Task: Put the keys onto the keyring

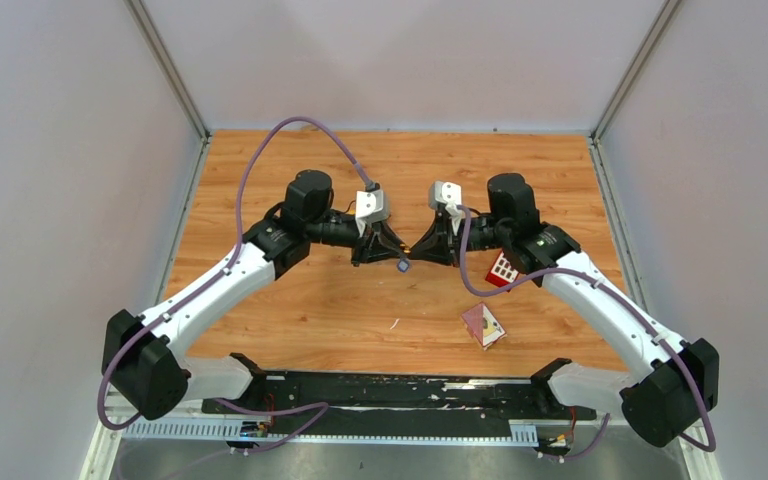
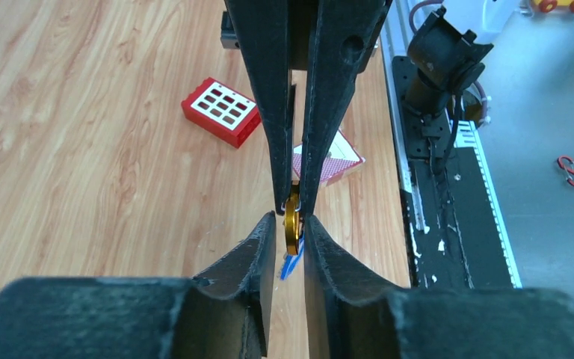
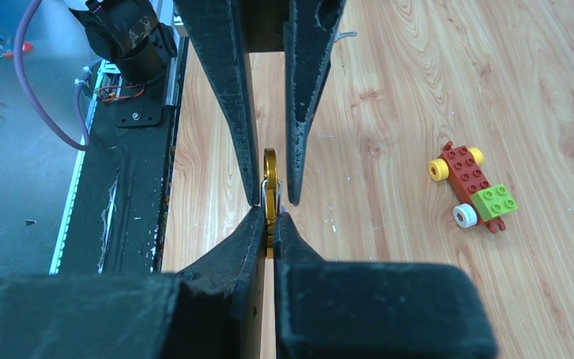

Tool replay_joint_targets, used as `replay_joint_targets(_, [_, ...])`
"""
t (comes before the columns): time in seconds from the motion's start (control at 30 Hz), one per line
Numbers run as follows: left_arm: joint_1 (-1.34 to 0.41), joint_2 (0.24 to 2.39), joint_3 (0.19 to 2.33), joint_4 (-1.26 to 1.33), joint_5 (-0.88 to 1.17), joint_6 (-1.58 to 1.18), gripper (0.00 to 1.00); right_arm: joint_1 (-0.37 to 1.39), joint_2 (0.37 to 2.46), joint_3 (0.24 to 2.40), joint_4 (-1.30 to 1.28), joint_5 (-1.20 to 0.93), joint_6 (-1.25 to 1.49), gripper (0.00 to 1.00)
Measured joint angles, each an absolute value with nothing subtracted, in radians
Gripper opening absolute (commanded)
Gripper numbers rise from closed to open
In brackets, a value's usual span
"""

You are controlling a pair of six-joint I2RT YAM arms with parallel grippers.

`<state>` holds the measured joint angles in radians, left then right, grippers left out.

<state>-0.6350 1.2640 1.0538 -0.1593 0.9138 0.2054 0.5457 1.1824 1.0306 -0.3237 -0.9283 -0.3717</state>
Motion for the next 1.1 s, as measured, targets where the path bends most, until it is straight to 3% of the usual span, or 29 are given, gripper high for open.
replay_joint_targets(0.17, [-0.635, 1.264, 1.054, -0.137, 0.923, 0.186, 0.02, 0.540, 1.182, 1.027, -0.320, -0.929, -0.369, 0.00])
replay_joint_targets(0.23, [-0.635, 1.264, 1.054, -0.136, 0.924, 0.181, 0.00, 0.540, 1.182, 1.027, -0.316, -0.928, -0.370, 0.02])
replay_joint_targets(0.37, [-0.635, 1.263, 1.054, -0.141, 0.925, 0.195, 0.00, 0.540, 1.182, 1.025, -0.316, -0.929, -0.372, 0.34])
replay_joint_targets(0.43, [-0.635, 1.260, 1.056, -0.169, 0.925, 0.242, 0.00, 0.540, 1.182, 1.025, -0.320, -0.929, -0.373, 0.43])
replay_joint_targets(0.53, [-0.635, 1.252, 1.065, -0.247, 0.922, 0.331, 0.00, 0.540, 1.174, 1.025, -0.334, -0.930, -0.389, 0.49])
replay_joint_targets(0.77, [-0.635, 1.232, 1.068, -0.277, 0.922, 0.369, 0.00, 0.540, 1.166, 1.018, -0.334, -0.950, -0.393, 0.47])
replay_joint_targets(1.1, [-0.635, 1.232, 1.068, -0.268, 0.915, 0.350, 0.00, 0.556, 1.188, 1.014, -0.331, -0.955, -0.386, 0.27])
